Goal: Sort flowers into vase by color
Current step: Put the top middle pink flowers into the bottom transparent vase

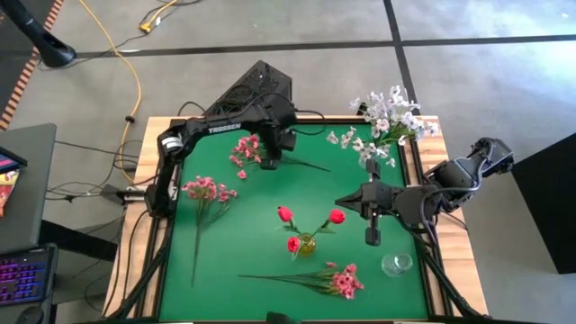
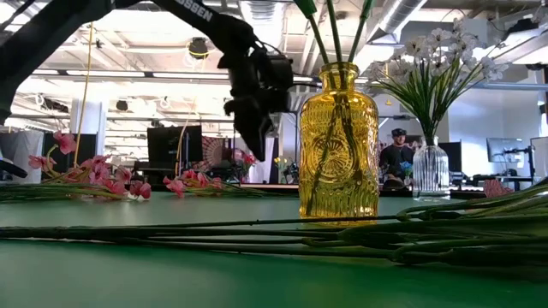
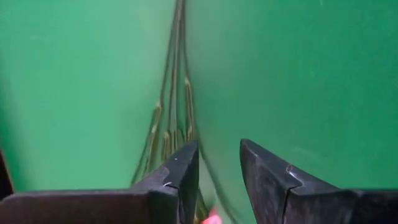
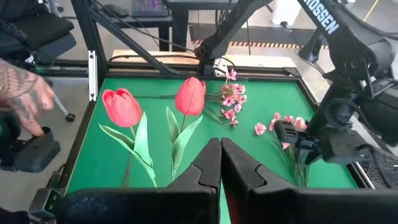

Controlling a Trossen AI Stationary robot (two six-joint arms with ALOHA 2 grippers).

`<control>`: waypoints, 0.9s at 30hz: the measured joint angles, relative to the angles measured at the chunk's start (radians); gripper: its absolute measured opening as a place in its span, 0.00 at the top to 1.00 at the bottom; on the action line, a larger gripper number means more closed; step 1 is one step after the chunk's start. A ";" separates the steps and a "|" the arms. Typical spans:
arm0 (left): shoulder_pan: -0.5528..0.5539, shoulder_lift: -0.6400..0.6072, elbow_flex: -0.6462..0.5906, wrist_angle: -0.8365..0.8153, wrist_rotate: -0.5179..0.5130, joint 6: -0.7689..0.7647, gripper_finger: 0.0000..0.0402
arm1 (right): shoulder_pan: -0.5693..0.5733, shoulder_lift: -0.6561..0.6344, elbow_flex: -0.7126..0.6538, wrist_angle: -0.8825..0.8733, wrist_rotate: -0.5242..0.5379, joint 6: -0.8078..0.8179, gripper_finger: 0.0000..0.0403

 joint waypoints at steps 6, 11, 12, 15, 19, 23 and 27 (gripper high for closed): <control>0.022 0.000 -0.064 0.020 -0.053 0.136 0.74 | -0.010 0.000 0.000 -0.030 0.001 0.001 0.91; 0.044 0.001 -0.154 0.082 -0.078 0.178 0.74 | -0.021 0.000 0.000 -0.031 0.003 0.002 0.91; 0.046 0.001 -0.171 0.092 -0.084 0.174 0.74 | -0.024 0.000 0.000 -0.031 0.003 0.004 0.91; 0.058 0.001 -0.215 0.115 -0.103 0.164 0.74 | -0.037 0.000 0.000 -0.031 0.002 0.006 0.91; 0.073 0.001 -0.268 0.122 -0.104 0.120 0.74 | -0.054 0.000 0.000 -0.031 0.002 0.006 0.91; 0.084 -0.006 -0.301 0.130 -0.096 0.076 0.74 | -0.061 0.000 0.000 -0.031 0.002 0.006 0.91; 0.084 -0.007 -0.309 0.134 -0.095 0.065 0.77 | -0.061 0.000 0.000 -0.029 0.002 0.006 0.91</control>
